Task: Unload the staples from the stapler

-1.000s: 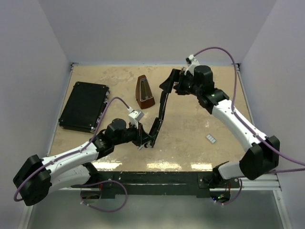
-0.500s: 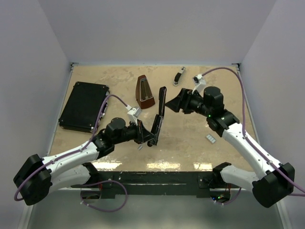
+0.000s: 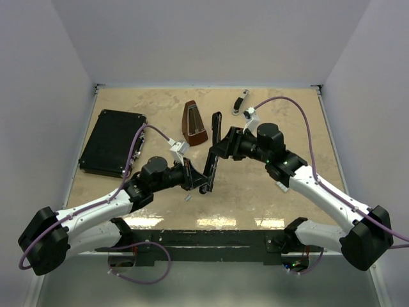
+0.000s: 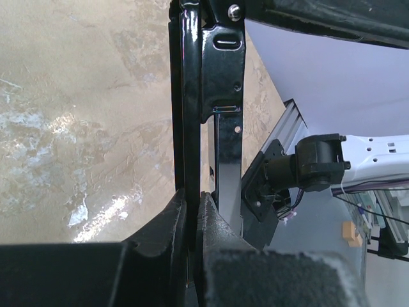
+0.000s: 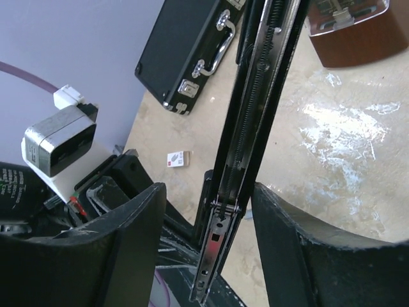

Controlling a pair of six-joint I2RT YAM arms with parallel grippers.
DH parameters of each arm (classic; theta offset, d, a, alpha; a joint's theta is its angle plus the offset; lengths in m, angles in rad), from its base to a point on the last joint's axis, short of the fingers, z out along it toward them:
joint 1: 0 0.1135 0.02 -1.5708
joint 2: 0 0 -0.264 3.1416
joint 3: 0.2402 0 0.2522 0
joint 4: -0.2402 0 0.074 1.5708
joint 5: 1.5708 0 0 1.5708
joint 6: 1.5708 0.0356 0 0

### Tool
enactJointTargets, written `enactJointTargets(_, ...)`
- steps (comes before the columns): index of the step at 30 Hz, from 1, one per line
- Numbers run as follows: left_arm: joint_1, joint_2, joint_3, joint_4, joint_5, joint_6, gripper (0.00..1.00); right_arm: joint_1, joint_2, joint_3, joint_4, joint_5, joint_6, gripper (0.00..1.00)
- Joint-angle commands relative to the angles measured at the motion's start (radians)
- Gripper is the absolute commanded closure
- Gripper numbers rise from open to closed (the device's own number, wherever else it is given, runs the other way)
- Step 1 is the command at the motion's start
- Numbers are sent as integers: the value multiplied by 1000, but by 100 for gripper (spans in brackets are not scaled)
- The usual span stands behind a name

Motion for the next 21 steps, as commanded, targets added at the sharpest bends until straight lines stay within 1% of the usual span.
enactJointTargets(1,3,-20,63,136,-4,-9,100,17,2,-19,56,45,25,42)
enactJointTargets(2,5,-22,61,136,-7,-10,100,20,-7,-25,54,48,28,45)
enactJointTargets(4,3,-17,61,137,-7,-10,100,21,-16,-39,51,54,28,48)
enactJointTargets(10,3,-16,60,139,-21,-14,100,29,-10,-34,13,85,31,50)
enactJointTargets(13,3,-14,63,140,-24,-9,100,34,-1,-33,11,92,36,53)
enactJointTargets(14,3,-13,61,140,-27,-7,100,34,-1,-34,13,86,40,57)
enactJointTargets(19,3,-2,63,146,-28,-1,100,38,7,-37,31,69,53,65)
enactJointTargets(21,3,0,63,148,-27,-3,100,38,13,-37,31,71,57,74)
